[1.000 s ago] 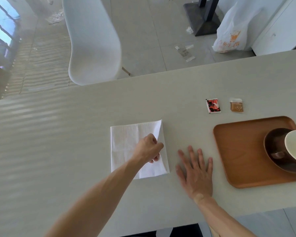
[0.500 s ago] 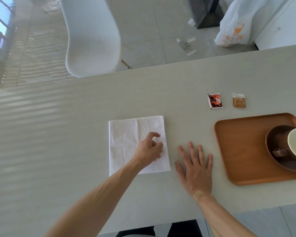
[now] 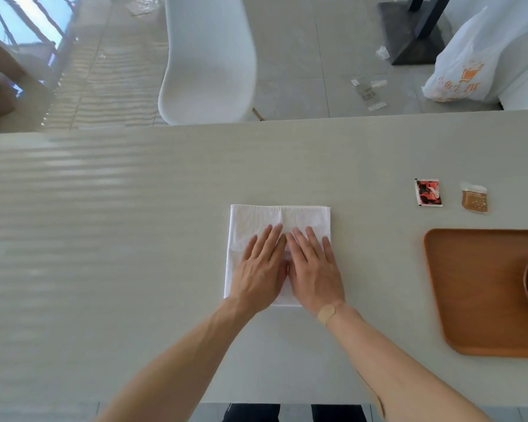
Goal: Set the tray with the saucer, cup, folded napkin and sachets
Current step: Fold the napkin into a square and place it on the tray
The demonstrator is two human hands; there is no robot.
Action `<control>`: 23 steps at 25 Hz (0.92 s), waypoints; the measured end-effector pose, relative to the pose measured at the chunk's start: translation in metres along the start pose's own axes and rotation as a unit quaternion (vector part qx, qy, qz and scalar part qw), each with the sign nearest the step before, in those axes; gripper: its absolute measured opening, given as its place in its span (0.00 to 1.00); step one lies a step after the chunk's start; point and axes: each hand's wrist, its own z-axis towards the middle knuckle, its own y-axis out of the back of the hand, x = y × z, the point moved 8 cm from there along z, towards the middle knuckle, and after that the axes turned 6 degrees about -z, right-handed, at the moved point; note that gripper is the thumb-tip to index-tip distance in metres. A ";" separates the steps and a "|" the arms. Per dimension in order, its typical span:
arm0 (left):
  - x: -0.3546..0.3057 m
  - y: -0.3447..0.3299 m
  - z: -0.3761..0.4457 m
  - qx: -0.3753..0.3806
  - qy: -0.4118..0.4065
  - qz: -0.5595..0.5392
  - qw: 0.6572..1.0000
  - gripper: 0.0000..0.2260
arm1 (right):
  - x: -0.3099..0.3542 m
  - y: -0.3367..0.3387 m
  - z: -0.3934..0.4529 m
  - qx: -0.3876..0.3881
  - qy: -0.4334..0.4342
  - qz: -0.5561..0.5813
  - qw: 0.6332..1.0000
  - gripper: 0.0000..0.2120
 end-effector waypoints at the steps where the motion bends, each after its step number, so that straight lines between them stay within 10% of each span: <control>1: 0.005 -0.005 0.000 0.011 0.017 0.004 1.000 0.23 | -0.002 -0.010 0.002 0.024 -0.012 -0.011 1.000 0.24; 18: 0.078 0.023 -0.006 -0.014 0.129 0.056 0.990 0.27 | -0.022 -0.014 0.010 0.042 -0.075 -0.030 0.996 0.29; 23: 0.032 0.004 0.053 0.017 0.038 0.007 0.999 0.25 | -0.002 -0.020 0.062 0.055 -0.020 0.000 0.998 0.25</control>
